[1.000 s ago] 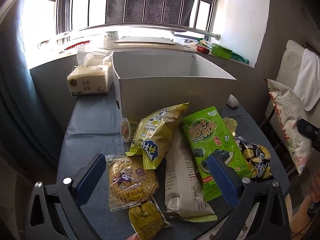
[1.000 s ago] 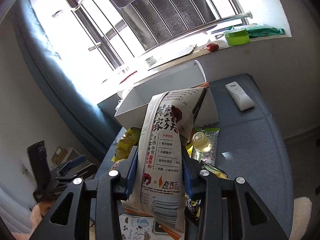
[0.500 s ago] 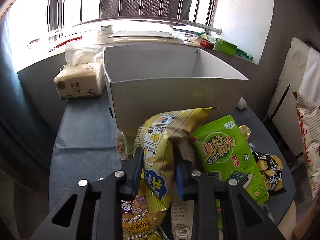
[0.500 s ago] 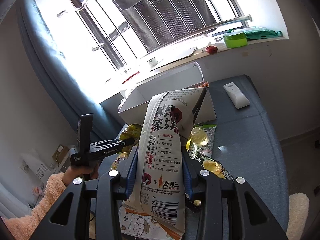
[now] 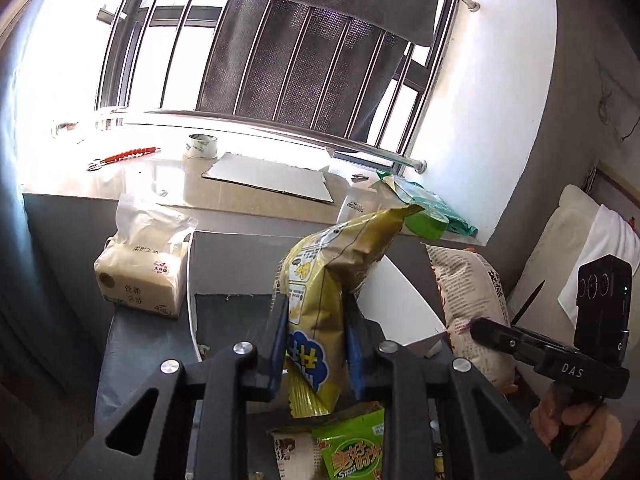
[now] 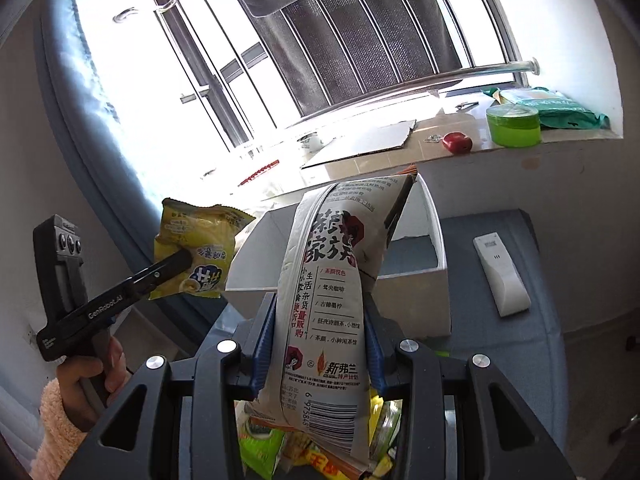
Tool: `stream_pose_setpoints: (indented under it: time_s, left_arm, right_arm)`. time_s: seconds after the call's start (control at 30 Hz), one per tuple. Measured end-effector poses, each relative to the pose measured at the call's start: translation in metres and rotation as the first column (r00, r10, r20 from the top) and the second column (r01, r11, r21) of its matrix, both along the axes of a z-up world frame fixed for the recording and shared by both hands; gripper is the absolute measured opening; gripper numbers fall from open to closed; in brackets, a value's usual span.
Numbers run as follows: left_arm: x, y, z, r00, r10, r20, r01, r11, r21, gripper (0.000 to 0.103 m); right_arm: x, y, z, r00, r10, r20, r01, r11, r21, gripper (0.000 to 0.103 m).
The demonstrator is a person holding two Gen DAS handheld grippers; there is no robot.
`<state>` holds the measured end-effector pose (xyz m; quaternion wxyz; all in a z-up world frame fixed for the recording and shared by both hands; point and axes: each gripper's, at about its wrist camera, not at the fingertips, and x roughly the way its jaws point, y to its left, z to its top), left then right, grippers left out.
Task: Organize snacks
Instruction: 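Drop white long bag into box with right gripper while left drops yellow chip bag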
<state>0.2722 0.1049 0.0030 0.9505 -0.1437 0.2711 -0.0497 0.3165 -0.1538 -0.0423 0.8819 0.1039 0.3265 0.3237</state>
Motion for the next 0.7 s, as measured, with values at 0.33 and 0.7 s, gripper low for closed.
stream_pose_setpoints:
  time_s: [0.33,0.7]
  left_arm:
    - [0.072,0.015,-0.026,0.975,0.111,-0.194,-0.112,0.994,0.006,0.100]
    - [0.001,0.011,0.001,0.998,0.058,-0.015,-0.056,0.995,0.081,0.103]
  right_arm:
    - [0.112,0.048,0.002,0.992,-0.085,-0.098,0.076,0.993,-0.094,0.094]
    - [0.066,0.018,0.026,0.997,-0.079,-0.022,0.080,0.996,0.045,0.103]
